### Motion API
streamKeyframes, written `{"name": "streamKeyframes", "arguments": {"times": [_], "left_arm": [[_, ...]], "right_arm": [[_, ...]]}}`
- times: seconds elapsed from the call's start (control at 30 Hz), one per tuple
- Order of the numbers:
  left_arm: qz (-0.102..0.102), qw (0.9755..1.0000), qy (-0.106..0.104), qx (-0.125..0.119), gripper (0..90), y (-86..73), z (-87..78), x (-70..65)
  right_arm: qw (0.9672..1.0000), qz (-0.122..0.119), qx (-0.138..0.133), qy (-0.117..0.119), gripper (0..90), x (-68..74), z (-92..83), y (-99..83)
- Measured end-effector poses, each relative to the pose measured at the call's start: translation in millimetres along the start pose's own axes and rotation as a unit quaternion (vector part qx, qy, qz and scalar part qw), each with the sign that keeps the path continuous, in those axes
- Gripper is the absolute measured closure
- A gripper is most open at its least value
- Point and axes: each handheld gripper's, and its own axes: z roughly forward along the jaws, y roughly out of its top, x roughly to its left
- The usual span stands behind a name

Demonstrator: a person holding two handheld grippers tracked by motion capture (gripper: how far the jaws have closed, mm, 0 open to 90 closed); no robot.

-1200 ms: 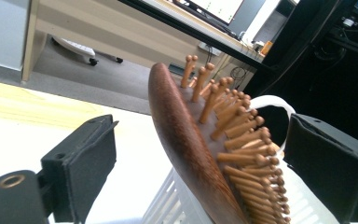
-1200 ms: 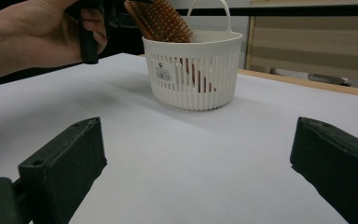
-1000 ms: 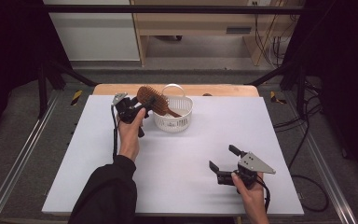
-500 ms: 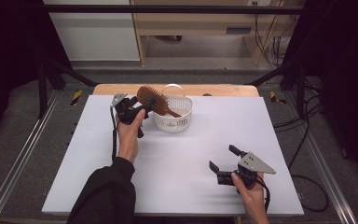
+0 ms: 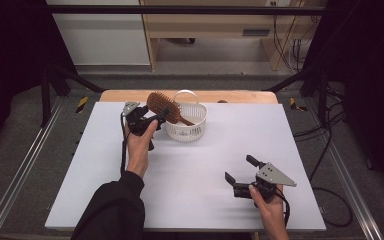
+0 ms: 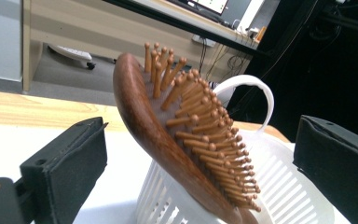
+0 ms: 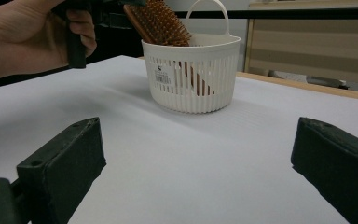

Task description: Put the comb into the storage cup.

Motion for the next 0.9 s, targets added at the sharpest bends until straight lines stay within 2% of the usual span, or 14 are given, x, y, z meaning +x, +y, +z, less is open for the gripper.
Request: {"name": "streamKeyframes", "arguments": {"times": [0.2,0.47,0.77,0.9], "left_arm": [[0.01,0.9999,0.001,0.001,2.7,-1.2,-3.0,-1.2],[0.038,0.9993,0.005,0.001,2.9,1.6,-14.1,-4.2],[0.051,0.9987,0.008,0.0,3.1,0.2,-22.5,-4.6],[0.072,0.9974,0.009,-0.002,3.1,-1.2,-29.7,-7.3]], "right_arm": [[1.0,-0.003,0.004,0.001,2.9,0.6,1.5,-1.0],[1.0,-0.004,0.002,-0.001,2.9,0.7,1.3,-0.8],[1.0,-0.004,0.004,-0.002,2.7,0.5,-1.4,-1.5],[1.0,-0.006,0.004,-0.002,2.6,1.2,-1.8,-1.3]]}}
